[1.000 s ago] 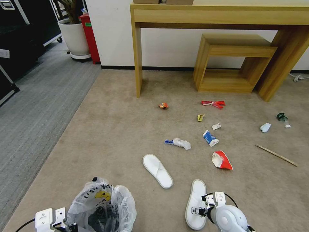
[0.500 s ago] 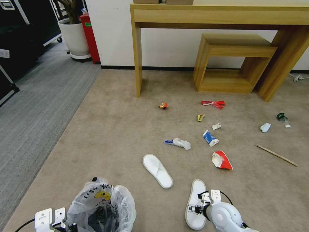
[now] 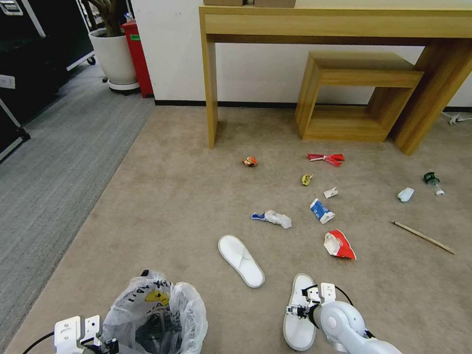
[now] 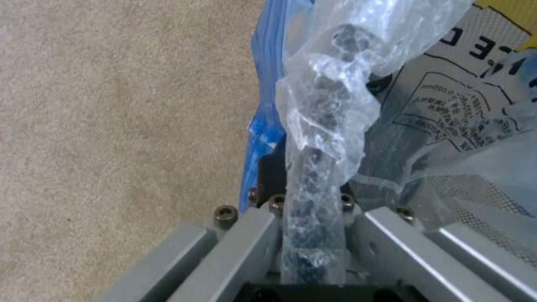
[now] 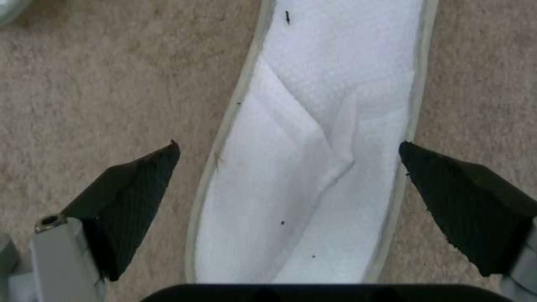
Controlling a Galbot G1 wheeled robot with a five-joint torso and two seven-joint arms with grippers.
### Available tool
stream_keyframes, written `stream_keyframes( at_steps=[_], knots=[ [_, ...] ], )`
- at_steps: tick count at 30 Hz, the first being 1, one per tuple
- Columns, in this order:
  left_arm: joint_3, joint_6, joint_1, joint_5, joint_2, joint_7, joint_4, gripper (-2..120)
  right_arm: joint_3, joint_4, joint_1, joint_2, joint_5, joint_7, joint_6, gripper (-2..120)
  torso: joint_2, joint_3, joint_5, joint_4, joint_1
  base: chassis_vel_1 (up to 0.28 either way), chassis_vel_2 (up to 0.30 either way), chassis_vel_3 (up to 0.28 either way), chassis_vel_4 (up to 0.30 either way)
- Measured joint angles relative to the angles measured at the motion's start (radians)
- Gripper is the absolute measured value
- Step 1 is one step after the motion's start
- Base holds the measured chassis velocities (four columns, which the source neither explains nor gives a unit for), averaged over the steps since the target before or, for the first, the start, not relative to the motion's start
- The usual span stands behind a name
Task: Pick up the trash bin and place the garbage on the floor into it.
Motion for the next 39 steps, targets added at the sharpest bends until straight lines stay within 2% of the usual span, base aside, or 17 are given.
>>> stream_keyframes(
  at_steps=[23, 26, 28, 31, 32, 35, 36, 38, 39],
  knots=[
    [0.007, 0.0, -0.006, -0.001, 0.005, -0.002, 0.008, 0, 0.014, -0.047, -0.021, 0.019, -0.05, -0.032, 0.025, 98, 0.0, 0.0, 0.0, 0.0, 0.0, 0.0, 0.0, 0.0, 0.0],
    [0.011, 0.0, -0.006, 0.005, -0.002, -0.002, 0.009, 0, 0.016, -0.047, -0.027, 0.02, -0.058, -0.037, 0.029, 84, 0.0, 0.0, 0.0002, 0.0, 0.0, 0.0, 0.0, 0.0, 0.0],
    [0.011, 0.0, -0.006, 0.006, -0.003, -0.002, 0.009, 0, 0.016, -0.047, -0.028, 0.02, -0.06, -0.038, 0.029, 80, 0.0, 0.0, 0.0001, 0.0, 0.0, 0.0, 0.0, 0.0, 0.0],
    [0.012, -0.001, -0.006, 0.007, -0.004, -0.002, 0.008, 0, 0.015, -0.05, -0.03, 0.023, -0.069, -0.042, 0.033, 65, 0.0, 0.0, -0.0002, 0.0, 0.0, 0.0, 0.0, 0.0, 0.0],
    [0.012, -0.001, -0.006, 0.007, -0.004, -0.002, 0.008, 0, 0.015, -0.05, -0.03, 0.023, -0.069, -0.042, 0.033, 65, 0.0, 0.0, -0.0002, 0.0, 0.0, 0.0, 0.0, 0.0, 0.0],
    [0.011, -0.001, -0.003, 0.008, -0.006, -0.002, 0.006, 0, 0.013, -0.051, -0.031, 0.023, -0.076, -0.047, 0.038, 51, 0.0, 0.0, -0.0003, -0.0001, 0.0, 0.0, 0.0, 0.0, 0.0],
    [0.011, -0.001, -0.003, 0.008, -0.006, -0.002, 0.006, 0, 0.013, -0.051, -0.031, 0.023, -0.076, -0.047, 0.038, 51, 0.0, 0.0, -0.0003, -0.0001, 0.0, 0.0, 0.0, 0.0, 0.0],
    [0.011, -0.001, -0.001, 0.01, -0.009, -0.001, 0.005, 0, 0.012, -0.051, -0.031, 0.022, -0.077, -0.051, 0.039, 41, 0.0, 0.0, -0.0004, -0.0001, 0.0, 0.0, 0.0, 0.0, 0.0],
    [0.011, -0.001, -0.001, 0.01, -0.009, -0.001, 0.005, 0, 0.012, -0.051, -0.031, 0.022, -0.077, -0.051, 0.039, 41, 0.0, 0.0, -0.0004, -0.0001, 0.0, 0.0, 0.0, 0.0, 0.0]
  ],
)
